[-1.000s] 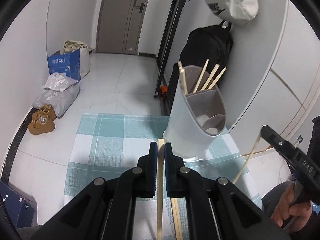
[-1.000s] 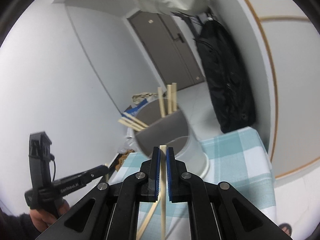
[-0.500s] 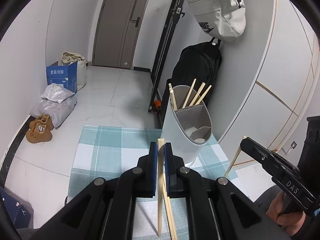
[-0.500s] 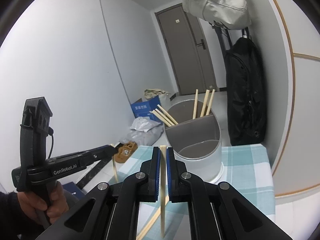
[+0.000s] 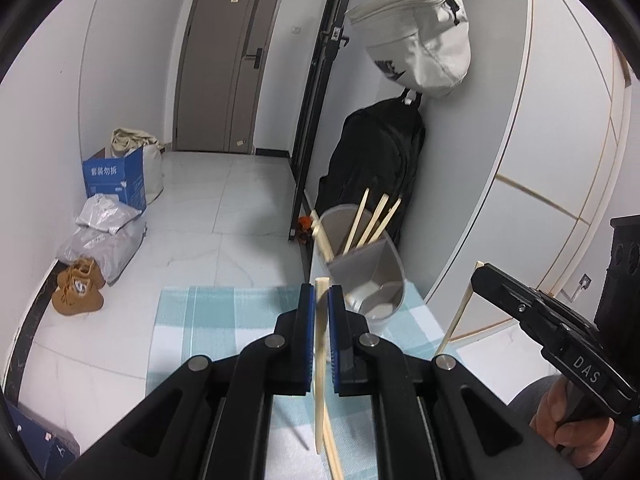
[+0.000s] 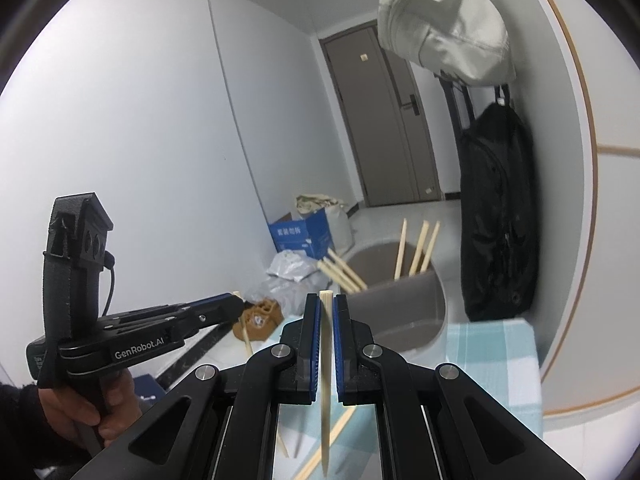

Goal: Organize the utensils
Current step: 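Carry the chopstick in the left gripper over the utensil holder and lower it in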

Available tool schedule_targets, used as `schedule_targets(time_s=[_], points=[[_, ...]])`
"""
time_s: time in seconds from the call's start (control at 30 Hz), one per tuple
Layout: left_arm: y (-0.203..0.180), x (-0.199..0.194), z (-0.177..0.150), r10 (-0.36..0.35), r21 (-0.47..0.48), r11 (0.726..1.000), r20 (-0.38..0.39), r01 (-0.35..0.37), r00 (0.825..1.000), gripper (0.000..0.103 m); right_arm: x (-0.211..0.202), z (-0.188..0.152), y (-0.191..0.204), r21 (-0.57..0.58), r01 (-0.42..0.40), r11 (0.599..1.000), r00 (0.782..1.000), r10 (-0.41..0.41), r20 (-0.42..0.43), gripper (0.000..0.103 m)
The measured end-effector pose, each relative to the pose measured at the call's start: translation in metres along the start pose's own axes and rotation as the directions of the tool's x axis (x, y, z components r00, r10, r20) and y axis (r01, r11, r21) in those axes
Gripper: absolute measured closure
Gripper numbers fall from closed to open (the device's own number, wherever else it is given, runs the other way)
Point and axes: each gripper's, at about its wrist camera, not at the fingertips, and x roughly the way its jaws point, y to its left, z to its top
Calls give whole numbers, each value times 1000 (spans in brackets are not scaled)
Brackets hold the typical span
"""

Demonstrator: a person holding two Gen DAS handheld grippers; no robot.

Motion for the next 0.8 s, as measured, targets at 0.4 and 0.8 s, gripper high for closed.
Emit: schedule_targets(time_s=[0.4, 0.8], points=[[-25, 1, 71, -34, 16, 999, 15, 33, 999, 101, 4, 83, -25, 1, 33, 999, 997, -33, 73, 98], [-34, 10, 132, -20, 20, 1000, 109, 18, 994, 101, 30, 156, -42, -10, 50, 999, 990, -48, 135, 98]])
